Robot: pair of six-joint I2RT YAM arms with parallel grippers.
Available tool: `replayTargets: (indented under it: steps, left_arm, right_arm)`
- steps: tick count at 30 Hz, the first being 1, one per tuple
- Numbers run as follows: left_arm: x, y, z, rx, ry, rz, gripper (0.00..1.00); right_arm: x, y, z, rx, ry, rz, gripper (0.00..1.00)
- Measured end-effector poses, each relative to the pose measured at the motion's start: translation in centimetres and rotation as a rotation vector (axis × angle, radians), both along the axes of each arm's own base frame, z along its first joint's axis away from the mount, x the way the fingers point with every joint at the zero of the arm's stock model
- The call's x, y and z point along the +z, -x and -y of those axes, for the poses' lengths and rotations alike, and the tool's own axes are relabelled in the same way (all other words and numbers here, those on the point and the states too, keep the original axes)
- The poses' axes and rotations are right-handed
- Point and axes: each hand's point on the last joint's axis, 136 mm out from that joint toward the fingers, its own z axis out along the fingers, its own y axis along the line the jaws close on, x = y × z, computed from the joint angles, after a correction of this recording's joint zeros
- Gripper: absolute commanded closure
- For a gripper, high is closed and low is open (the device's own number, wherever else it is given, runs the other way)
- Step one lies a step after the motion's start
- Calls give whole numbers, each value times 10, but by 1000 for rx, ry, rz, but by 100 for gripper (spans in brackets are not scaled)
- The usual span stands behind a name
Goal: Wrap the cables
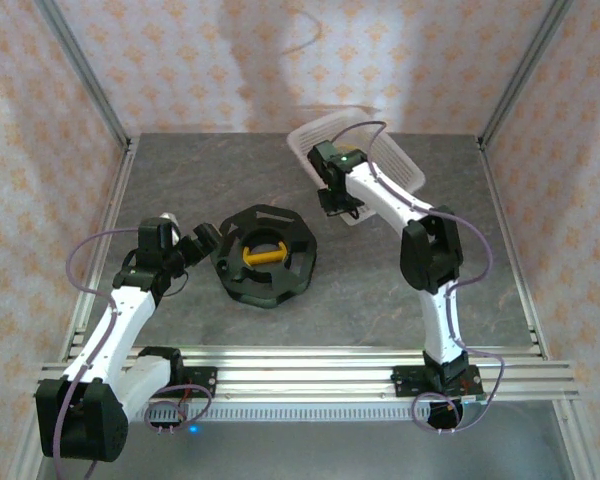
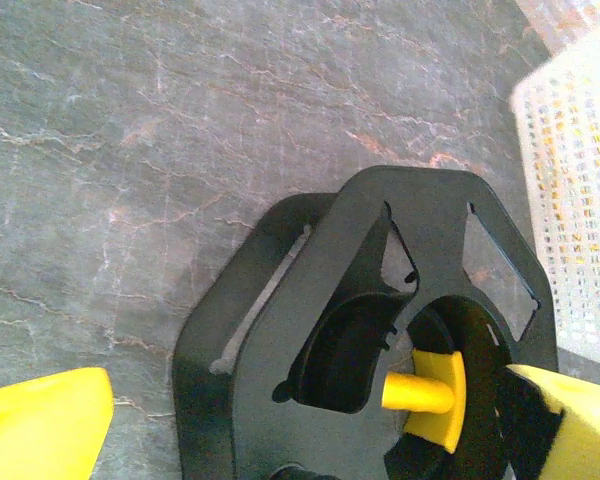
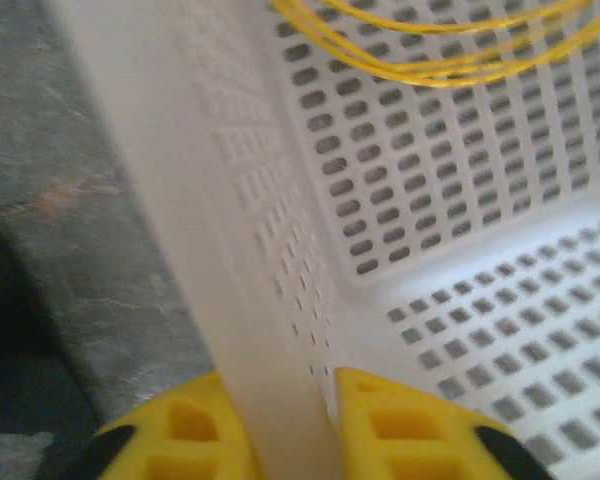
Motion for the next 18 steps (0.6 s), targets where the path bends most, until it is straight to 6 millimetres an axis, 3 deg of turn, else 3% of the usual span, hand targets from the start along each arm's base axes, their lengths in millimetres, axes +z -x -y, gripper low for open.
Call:
replayTargets:
  steps: [4, 7, 12, 15, 18]
  left_arm:
    - [0, 0, 2, -8, 9, 0, 0]
    - [1, 0, 4, -13, 25, -2, 0]
    - [-4, -1, 11, -39, 63, -20, 0]
    - [-10, -2, 16, -59, 87, -44, 0]
    - [-15, -2, 20, -74, 104, -64, 1]
  right_arm:
    - [4, 20, 26, -110, 51, -3, 97]
    - [9, 38, 45, -188, 59, -4, 97]
    - [14, 67, 55, -224, 29, -6, 94]
    - [19, 76, 54, -228, 12, -3, 80]
    - [31, 81, 49, -223, -16, 17, 60]
